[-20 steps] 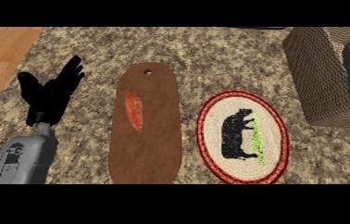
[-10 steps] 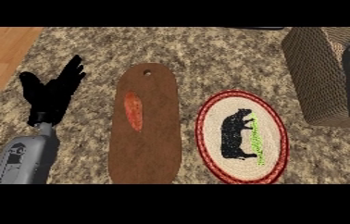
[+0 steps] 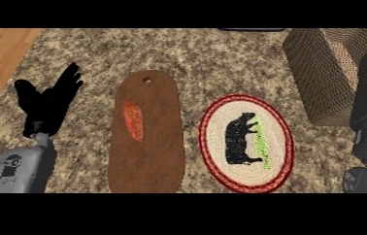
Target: Pick the lemon from the placemat and place it in the basket
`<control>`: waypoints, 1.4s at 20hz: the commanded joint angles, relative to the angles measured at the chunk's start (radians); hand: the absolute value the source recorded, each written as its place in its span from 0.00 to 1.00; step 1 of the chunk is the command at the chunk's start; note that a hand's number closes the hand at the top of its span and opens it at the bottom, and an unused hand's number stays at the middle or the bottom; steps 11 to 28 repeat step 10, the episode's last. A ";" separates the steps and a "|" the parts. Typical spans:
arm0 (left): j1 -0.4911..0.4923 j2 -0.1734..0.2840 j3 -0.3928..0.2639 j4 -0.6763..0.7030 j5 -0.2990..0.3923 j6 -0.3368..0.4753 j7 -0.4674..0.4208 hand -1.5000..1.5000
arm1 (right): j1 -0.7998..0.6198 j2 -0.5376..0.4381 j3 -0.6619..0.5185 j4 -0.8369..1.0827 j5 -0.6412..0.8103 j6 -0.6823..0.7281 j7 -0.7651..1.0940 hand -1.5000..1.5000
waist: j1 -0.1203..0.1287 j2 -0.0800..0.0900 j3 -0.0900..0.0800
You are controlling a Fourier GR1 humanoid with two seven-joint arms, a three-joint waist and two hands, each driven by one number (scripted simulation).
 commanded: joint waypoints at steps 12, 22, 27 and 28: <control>-0.003 0.006 0.006 -0.023 0.000 0.016 0.073 0.50 | 0.214 0.269 0.195 -0.416 -0.189 0.103 0.117 0.00 | -0.039 -0.033 -0.001; -0.003 0.006 0.006 -0.023 0.000 0.016 0.073 0.50 | 0.214 0.269 0.195 -0.416 -0.189 0.103 0.117 0.00 | -0.039 -0.033 -0.001; -0.003 0.006 0.006 -0.023 0.000 0.016 0.073 0.50 | 0.214 0.269 0.195 -0.416 -0.189 0.103 0.117 0.00 | -0.039 -0.033 -0.001; -0.003 0.006 0.006 -0.023 0.000 0.016 0.073 0.50 | 0.214 0.269 0.195 -0.416 -0.189 0.103 0.117 0.00 | -0.039 -0.033 -0.001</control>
